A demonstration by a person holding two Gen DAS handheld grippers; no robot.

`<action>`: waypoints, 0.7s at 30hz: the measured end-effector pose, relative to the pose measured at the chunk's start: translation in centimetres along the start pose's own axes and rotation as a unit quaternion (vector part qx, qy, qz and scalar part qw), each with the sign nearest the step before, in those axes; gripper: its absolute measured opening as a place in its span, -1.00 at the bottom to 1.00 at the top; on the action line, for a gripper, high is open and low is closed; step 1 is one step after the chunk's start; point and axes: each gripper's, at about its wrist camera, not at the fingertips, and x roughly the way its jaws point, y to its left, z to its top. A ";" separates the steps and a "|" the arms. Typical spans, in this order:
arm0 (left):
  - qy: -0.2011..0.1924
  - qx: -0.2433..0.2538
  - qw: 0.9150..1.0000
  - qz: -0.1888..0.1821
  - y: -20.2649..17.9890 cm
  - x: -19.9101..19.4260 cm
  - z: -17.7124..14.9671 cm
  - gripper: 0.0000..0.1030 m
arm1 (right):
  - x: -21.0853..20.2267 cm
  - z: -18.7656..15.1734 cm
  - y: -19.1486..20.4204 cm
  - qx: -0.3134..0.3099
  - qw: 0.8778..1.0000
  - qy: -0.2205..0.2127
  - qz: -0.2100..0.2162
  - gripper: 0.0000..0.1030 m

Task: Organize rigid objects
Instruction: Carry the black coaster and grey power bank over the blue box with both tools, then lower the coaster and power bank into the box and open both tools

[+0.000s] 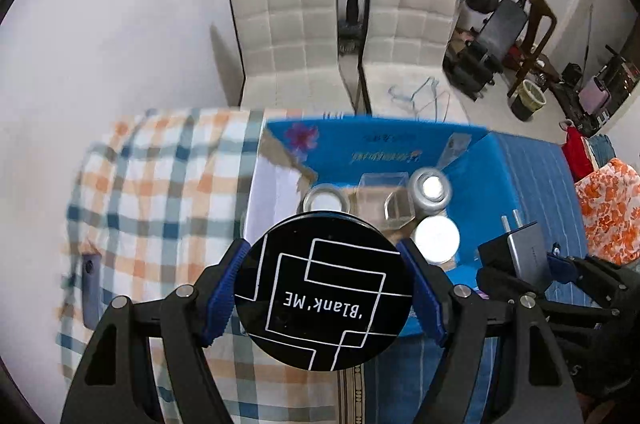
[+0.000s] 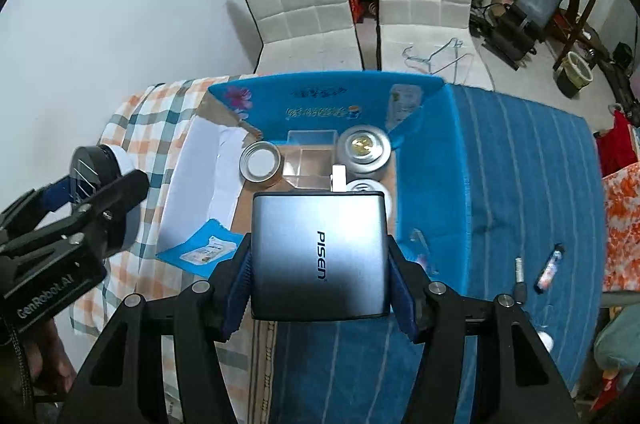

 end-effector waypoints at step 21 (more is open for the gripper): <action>0.115 -0.018 0.993 -0.019 2.2 13.1 0.1 0.41 | 21.3 3.1 -1.6 0.083 0.981 0.154 0.078 0.21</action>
